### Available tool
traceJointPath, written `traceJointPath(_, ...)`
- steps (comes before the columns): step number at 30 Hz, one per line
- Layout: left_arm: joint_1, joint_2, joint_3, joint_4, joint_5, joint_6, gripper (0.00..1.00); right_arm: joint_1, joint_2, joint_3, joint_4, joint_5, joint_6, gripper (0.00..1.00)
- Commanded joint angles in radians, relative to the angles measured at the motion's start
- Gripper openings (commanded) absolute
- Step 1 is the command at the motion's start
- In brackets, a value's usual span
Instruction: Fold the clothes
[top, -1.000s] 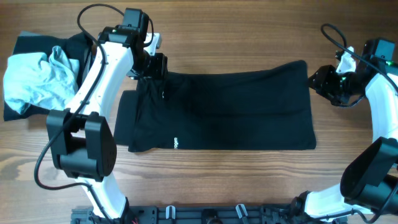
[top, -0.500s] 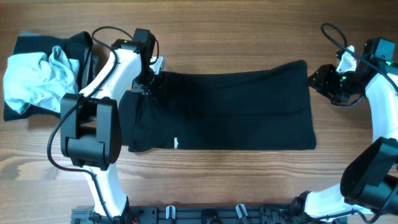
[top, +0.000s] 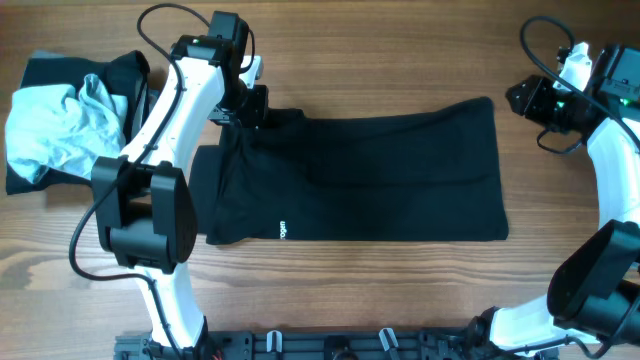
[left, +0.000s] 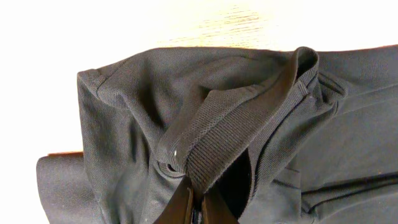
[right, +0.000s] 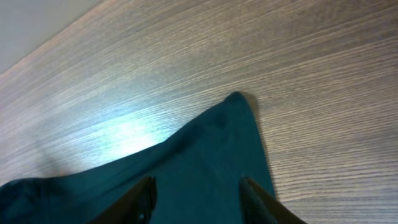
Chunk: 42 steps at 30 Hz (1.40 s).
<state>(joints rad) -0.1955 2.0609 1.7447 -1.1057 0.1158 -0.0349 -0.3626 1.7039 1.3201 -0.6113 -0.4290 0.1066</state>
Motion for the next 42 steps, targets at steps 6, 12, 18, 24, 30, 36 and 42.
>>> traceJointPath(6, 0.001, -0.008, 0.021, -0.024, -0.032, 0.005, 0.04, 0.006, 0.266, -0.006, 0.14, 0.041, 0.035, 0.44)
traceJointPath(12, 0.001, -0.008, 0.021, -0.026, -0.032, 0.005, 0.04, 0.01, 0.396, -0.006, 0.304, -0.061, 0.062, 0.44)
traceJointPath(18, 0.001, -0.008, 0.021, -0.026, -0.032, 0.005, 0.04, 0.088, 0.433, -0.006, 0.374, 0.056, 0.061, 0.67)
traceJointPath(24, 0.001, -0.008, 0.021, -0.026, -0.032, 0.005, 0.04, 0.117, 0.46, -0.006, 0.428, 0.119, 0.137, 0.39)
traceJointPath(30, 0.002, -0.015, 0.028, -0.039, -0.032, 0.001, 0.04, 0.103, 0.359, -0.003, 0.357, 0.109, 0.127, 0.04)
traceJointPath(36, 0.043, -0.098, 0.045, -0.102, -0.031, -0.078, 0.04, 0.101, 0.094, -0.003, 0.171, 0.164, 0.137, 0.04)
traceJointPath(42, 0.056, -0.1, 0.045, -0.303, -0.032, -0.077, 0.04, 0.1, 0.076, -0.003, -0.158, 0.388, 0.218, 0.04)
